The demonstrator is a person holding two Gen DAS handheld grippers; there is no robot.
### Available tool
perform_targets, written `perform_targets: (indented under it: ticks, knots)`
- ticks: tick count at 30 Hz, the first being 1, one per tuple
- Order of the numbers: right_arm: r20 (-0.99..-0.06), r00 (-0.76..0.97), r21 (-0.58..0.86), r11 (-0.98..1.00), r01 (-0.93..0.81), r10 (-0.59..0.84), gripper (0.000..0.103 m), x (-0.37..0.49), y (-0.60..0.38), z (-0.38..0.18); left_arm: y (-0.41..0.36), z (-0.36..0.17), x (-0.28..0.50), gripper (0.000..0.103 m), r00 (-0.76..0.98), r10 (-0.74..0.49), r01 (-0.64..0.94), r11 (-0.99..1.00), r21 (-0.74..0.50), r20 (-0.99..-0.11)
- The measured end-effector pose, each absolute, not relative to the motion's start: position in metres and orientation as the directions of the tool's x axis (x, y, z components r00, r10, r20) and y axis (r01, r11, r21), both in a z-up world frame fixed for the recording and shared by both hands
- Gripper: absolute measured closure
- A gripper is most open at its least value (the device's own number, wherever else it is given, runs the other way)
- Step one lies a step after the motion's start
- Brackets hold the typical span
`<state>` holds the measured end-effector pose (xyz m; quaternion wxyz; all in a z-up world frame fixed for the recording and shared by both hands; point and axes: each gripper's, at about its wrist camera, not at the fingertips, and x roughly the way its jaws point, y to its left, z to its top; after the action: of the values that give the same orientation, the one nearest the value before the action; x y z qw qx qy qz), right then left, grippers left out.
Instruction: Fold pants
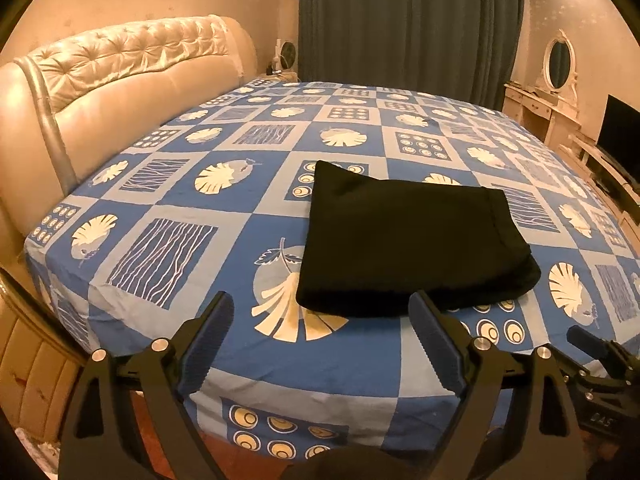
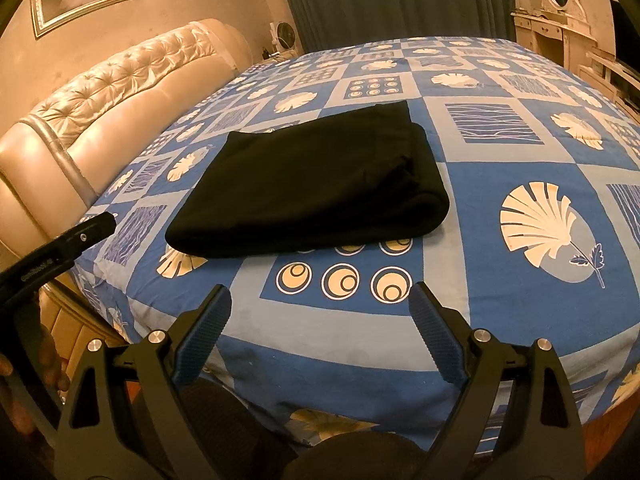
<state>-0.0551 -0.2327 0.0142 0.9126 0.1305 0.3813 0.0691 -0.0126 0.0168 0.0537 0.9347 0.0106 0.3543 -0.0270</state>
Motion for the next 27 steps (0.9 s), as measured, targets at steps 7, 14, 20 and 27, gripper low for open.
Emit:
perform_targets:
  ticks: [7,14,20,27]
  knots:
    - [-0.677,0.699,0.293,0.956,-0.028,0.228,0.013,-0.054,-0.233,0.014,0.017,0.06,-0.017,0.015,0.76,-0.096,0.094,0.995,-0.038,-0.643]
    - [-0.68,0.697,0.292,0.956,-0.028,0.228,0.013,-0.054,-0.232,0.012,0.014,0.065,-0.019,0.015,0.777,-0.117,0.117,0.992,-0.04,-0.619]
    - [-0.679,0.698,0.295,0.955,-0.027,0.229,0.013,-0.055,-0.231,0.012,0.018,0.063,-0.016,0.014,0.765,-0.134,0.106,0.991,-0.083,-0.63]
    - [-0.684,0.693,0.295,0.955,-0.027,0.23,0.013,-0.055,-0.232,0.007,0.009,0.066,-0.018,0.014,0.787,-0.086,0.11,0.994,0.001,-0.611]
